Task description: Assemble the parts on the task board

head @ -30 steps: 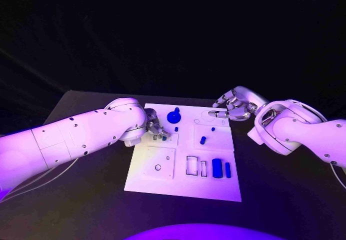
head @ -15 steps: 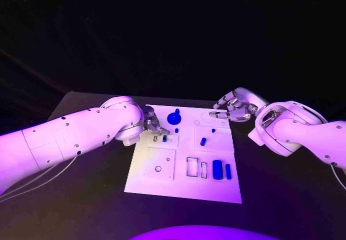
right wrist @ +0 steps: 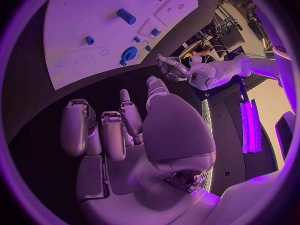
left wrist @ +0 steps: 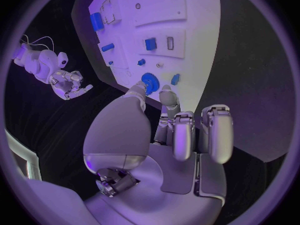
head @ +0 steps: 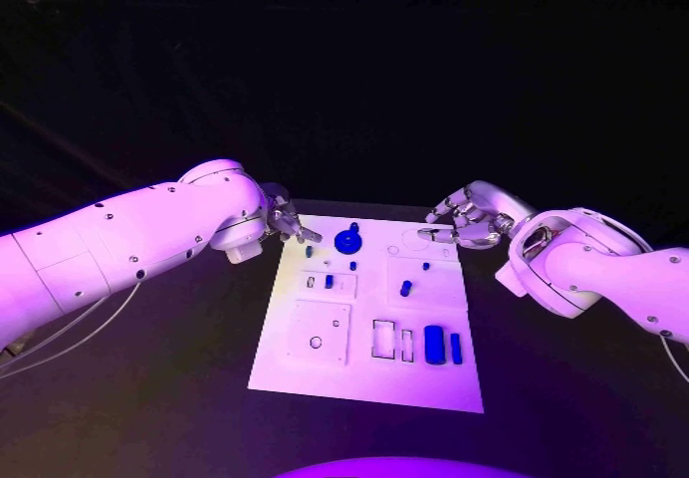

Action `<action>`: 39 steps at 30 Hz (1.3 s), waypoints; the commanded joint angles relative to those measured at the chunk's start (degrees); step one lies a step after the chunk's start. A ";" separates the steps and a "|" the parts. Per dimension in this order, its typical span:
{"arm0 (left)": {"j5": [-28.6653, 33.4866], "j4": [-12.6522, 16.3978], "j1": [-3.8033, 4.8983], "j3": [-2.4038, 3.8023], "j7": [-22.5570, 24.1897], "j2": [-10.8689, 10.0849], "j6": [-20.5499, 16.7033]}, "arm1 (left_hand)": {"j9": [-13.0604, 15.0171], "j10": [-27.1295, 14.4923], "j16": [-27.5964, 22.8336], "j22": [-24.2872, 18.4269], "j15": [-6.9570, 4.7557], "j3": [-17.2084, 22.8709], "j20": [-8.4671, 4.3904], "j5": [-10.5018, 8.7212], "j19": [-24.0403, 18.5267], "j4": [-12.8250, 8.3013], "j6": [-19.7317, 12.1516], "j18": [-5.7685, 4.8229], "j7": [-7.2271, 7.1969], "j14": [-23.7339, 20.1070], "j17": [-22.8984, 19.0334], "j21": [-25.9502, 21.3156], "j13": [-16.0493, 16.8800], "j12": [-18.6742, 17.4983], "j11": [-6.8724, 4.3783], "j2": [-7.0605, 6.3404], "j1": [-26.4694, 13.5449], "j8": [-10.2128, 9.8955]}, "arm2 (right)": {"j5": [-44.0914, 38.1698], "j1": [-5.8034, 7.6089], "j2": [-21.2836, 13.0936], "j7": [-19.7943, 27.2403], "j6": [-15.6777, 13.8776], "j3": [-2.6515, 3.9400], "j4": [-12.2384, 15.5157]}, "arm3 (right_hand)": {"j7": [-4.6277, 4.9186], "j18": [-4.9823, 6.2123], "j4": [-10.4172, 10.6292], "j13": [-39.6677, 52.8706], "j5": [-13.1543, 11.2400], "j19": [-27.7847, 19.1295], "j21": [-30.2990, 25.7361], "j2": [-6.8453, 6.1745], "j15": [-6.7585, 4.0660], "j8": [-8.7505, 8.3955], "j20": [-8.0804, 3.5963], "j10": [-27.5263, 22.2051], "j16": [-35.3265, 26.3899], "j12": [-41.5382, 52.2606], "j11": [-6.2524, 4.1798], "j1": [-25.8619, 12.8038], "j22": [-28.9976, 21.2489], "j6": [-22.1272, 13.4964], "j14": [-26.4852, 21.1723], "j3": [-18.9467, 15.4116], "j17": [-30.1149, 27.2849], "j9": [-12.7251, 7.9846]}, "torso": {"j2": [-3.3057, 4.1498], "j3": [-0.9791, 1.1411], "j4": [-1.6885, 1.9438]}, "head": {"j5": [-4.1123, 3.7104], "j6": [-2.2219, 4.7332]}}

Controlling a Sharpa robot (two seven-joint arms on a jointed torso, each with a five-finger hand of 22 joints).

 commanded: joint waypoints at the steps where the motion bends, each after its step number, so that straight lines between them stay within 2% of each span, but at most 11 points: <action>1: -0.58 -1.36 0.27 0.01 1.53 0.77 1.70 | -0.35 0.41 0.14 9.84 0.23 -0.59 0.33 0.30 2.60 0.00 0.54 0.49 0.26 6.01 15.10 0.12 0.32 0.71 0.12 0.18 0.59 -0.40 | -0.64 -0.03 0.06 0.22 0.10 -0.01 0.03 | -0.26 0.85 0.03 -0.03 0.21 -0.27 -0.32 0.18 -0.32 0.36 -0.25 0.02 -0.28 -0.29 -0.28 -0.31 3.83 -0.02 4.11 -0.32 7.16 0.02 | 0.11 -0.07 -0.05 | 0.09 0.19; 5: -1.65 -3.81 0.39 0.01 1.69 2.07 2.15 | -0.65 0.71 0.14 10.29 0.21 -0.88 0.35 0.31 2.90 0.02 0.92 0.38 0.20 6.01 15.10 0.38 0.60 1.12 0.08 0.44 0.73 -0.52 | -0.64 -0.03 0.12 0.22 0.10 -0.01 0.07 | -0.26 0.85 0.02 -0.03 0.22 -0.26 -0.31 0.19 -0.32 0.36 -0.25 0.02 -0.27 -0.29 -0.28 -0.32 3.84 -0.02 4.11 -0.33 7.16 0.02 | 0.05 -0.07 0.05 | 0.03 0.15; 12: -2.19 -8.15 0.33 -0.03 1.69 4.69 3.99 | -0.87 0.77 0.14 10.42 0.19 -1.11 0.35 0.31 2.99 0.06 1.20 0.35 0.16 6.01 15.10 0.46 0.53 1.16 0.05 0.75 0.74 -0.60 | -0.64 -0.03 0.24 0.31 0.09 -0.01 0.12 | -0.26 0.83 0.01 -0.01 0.26 -0.23 -0.28 0.21 -0.32 0.38 -0.25 0.04 -0.27 -0.27 -0.29 -0.34 3.87 -0.02 4.12 -0.37 7.18 0.02 | 0.11 -0.10 -0.11 | 0.18 0.25; 17: -2.71 -11.14 0.04 -0.30 1.94 6.44 4.60 | -1.00 0.72 0.14 10.42 0.18 -1.19 0.35 0.32 2.99 0.05 1.26 0.35 0.16 6.01 15.10 0.45 0.39 1.06 0.04 0.95 0.77 -0.68 | -0.65 -0.04 0.28 0.35 0.07 -0.01 0.16 | -0.26 0.83 0.01 -0.01 0.26 -0.23 -0.28 0.21 -0.32 0.38 -0.25 0.04 -0.27 -0.27 -0.29 -0.34 3.87 -0.02 4.12 -0.37 7.18 0.02 | 0.00 -0.03 -0.10 | 0.15 0.15; 30: -1.90 -15.15 -0.74 -0.62 3.15 8.96 5.72 | -1.28 0.76 0.14 10.49 0.19 -1.43 0.35 0.31 3.04 0.09 1.42 0.33 0.17 6.01 15.10 0.49 0.48 1.23 0.06 1.43 0.68 -0.86 | -0.66 -0.04 0.45 0.41 0.00 -0.01 0.17 | -0.26 0.85 -0.01 -0.07 0.32 -0.26 -0.35 0.24 -0.32 0.40 -0.25 0.01 -0.28 -0.32 -0.29 -0.33 3.82 -0.04 4.12 -0.40 7.17 0.02 | 0.06 -0.01 -0.09 | 0.05 0.01; 39: -1.37 -16.53 -1.20 -1.03 3.28 9.90 7.19 | -1.45 0.87 0.14 10.53 0.18 -1.63 0.36 0.32 3.07 0.06 1.77 0.32 0.10 6.01 15.10 0.51 0.62 1.46 0.02 1.81 0.64 -0.86 | -0.66 -0.04 0.49 0.39 0.04 -0.01 0.20 | -0.26 0.85 -0.01 -0.07 0.32 -0.26 -0.35 0.24 -0.32 0.40 -0.25 0.01 -0.28 -0.32 -0.29 -0.33 3.82 -0.04 4.12 -0.40 7.17 0.02 | 0.03 -0.01 -0.02 | 0.11 -0.19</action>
